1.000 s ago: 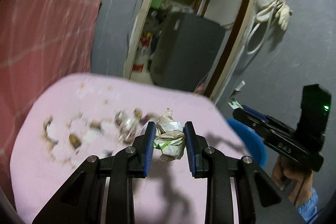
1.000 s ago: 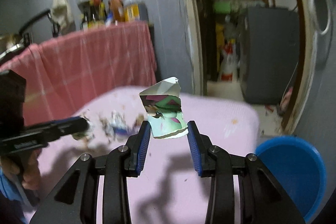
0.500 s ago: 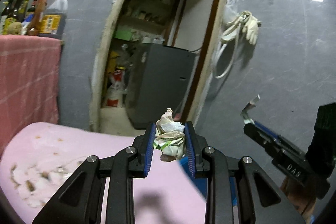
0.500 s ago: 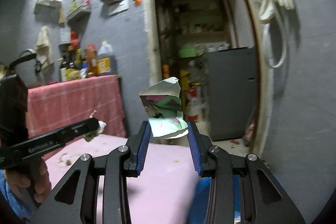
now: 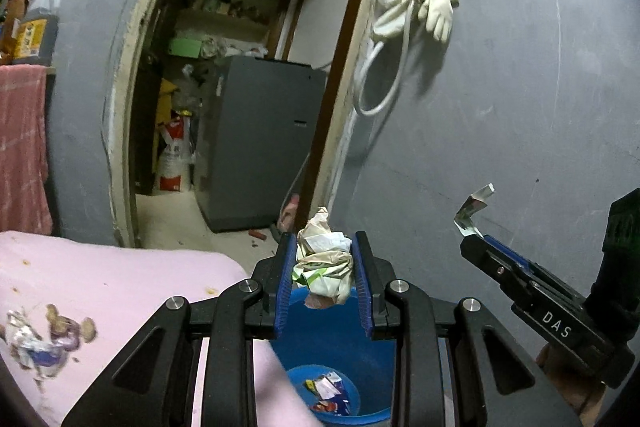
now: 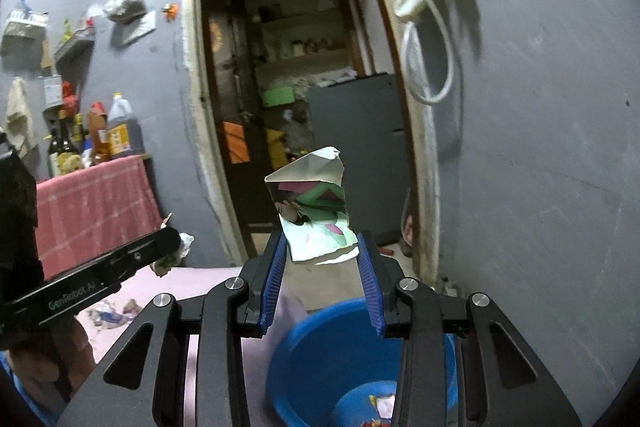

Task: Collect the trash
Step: 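Carry both held pieces over the blue basin and open both tools, then move both open tools back over the remaining trash on the table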

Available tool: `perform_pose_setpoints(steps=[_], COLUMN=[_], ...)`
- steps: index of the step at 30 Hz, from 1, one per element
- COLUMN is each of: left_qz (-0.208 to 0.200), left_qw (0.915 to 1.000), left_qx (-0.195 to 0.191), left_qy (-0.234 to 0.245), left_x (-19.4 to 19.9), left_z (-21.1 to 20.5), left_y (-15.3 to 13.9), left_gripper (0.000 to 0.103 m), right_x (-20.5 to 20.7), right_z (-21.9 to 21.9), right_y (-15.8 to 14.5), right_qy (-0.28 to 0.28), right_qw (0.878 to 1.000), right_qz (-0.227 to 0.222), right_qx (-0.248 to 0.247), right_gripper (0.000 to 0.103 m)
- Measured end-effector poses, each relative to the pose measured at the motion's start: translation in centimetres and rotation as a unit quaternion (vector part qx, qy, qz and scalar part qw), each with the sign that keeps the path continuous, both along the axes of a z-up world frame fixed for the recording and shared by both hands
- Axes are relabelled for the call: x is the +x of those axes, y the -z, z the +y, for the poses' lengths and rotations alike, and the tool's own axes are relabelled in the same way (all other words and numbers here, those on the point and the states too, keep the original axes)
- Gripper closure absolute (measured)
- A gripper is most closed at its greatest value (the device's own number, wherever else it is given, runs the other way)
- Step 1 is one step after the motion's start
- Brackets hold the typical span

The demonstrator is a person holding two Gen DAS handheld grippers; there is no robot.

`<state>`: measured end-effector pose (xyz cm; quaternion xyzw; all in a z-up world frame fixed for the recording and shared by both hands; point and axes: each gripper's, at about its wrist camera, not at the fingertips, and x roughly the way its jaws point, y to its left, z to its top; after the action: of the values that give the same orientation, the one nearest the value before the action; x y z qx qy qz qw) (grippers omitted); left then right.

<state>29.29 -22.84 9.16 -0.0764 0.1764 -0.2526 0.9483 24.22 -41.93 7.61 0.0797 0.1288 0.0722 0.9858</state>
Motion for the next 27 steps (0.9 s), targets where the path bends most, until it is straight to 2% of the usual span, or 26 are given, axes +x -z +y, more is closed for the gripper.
perform_pose_setpoints(steps=[12, 13, 15, 22, 27], left_qz=[0.077, 0.080, 0.098, 0.120, 0.110], left_qw=[0.9963, 0.9959, 0.9942, 0.9924, 0.9938], left_qx=[0.033, 0.035, 0.035, 0.021, 0.014], left_qy=[0.020, 0.020, 0.027, 0.015, 0.001], left_x=[3.4, 3.5, 4.2, 5.1, 4.8], left_z=[-4.1, -4.2, -4.4, -3.7, -2.6], left_y=[4.2, 4.3, 4.7, 5.5, 5.0], left_gripper=[0.077, 0.076, 0.066, 0.063, 0.051], right_x=[2.3, 2.5, 3.0, 3.3, 2.7], right_z=[-2.7, -2.9, -3.4, -4.1, -4.3], right_y=[3.3, 3.5, 4.2, 5.1, 4.5], right_qy=[0.040, 0.045, 0.052, 0.059, 0.063], right_qw=[0.998, 0.997, 0.996, 0.994, 0.995], right_qz=[0.054, 0.057, 0.069, 0.085, 0.071], right_qx=[0.021, 0.021, 0.025, 0.035, 0.038], right_gripper=[0.068, 0.067, 0.062, 0.056, 0.052])
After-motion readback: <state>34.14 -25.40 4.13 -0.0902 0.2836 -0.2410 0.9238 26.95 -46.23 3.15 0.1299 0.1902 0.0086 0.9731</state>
